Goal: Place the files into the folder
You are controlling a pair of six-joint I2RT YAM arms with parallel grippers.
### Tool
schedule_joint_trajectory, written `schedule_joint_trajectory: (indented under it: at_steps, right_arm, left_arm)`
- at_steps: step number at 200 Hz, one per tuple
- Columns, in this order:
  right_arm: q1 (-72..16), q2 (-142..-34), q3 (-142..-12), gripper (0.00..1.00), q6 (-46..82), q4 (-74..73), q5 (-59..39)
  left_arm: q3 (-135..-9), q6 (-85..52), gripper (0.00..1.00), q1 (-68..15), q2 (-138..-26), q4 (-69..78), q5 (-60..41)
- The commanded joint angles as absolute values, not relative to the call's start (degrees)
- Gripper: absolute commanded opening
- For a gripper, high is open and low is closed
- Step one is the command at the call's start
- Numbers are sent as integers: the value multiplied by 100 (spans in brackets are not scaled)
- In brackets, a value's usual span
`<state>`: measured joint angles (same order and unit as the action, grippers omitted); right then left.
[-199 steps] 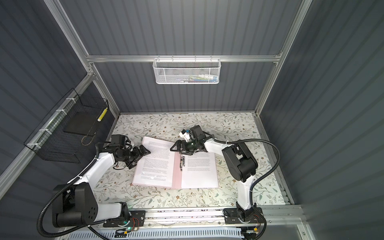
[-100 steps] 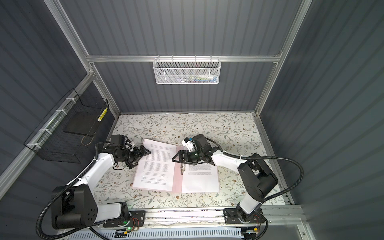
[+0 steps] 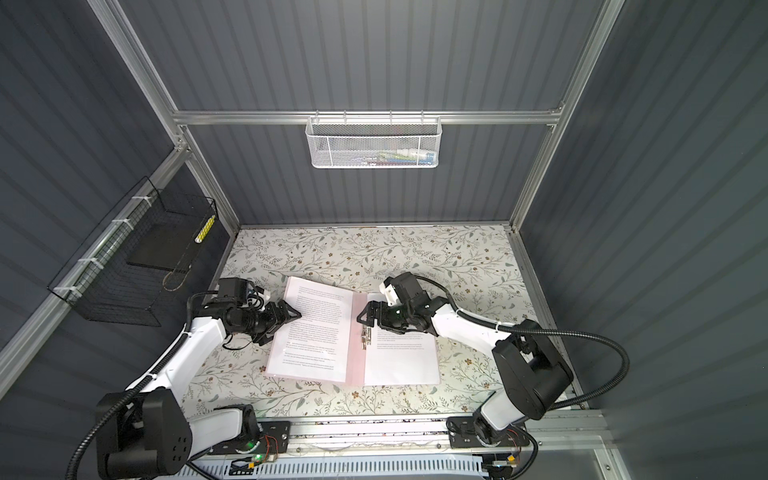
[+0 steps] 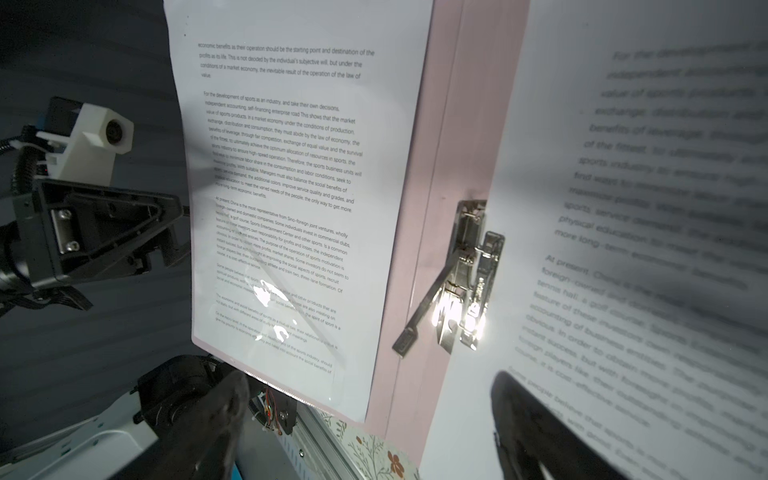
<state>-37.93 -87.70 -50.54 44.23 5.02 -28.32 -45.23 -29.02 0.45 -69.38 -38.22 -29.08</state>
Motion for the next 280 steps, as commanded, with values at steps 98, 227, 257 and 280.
schedule_joint_trajectory:
  at_steps: [98, 227, 257, 280]
  right_arm:
    - [-3788, -8896, -5124, 67, 4540, 494, -2858]
    - [-3159, -8777, -5669, 61, 4235, 1787, -2481]
    - [-3018, -8885, -5749, 57, 4339, 1878, -2592]
    - [-3029, -9177, -5766, 51, 4655, 1520, -2911]
  left_arm:
    - [-4046, -3308, 39, 44, -6180, -4009, -3379]
    - [-3240, -4526, 0, 35, -6202, -1666, -3575]
    - [-3247, -4582, 0, 18, -6540, -1233, -3560]
    - [-3311, -4520, 0, 1, -6822, -1059, -3633]
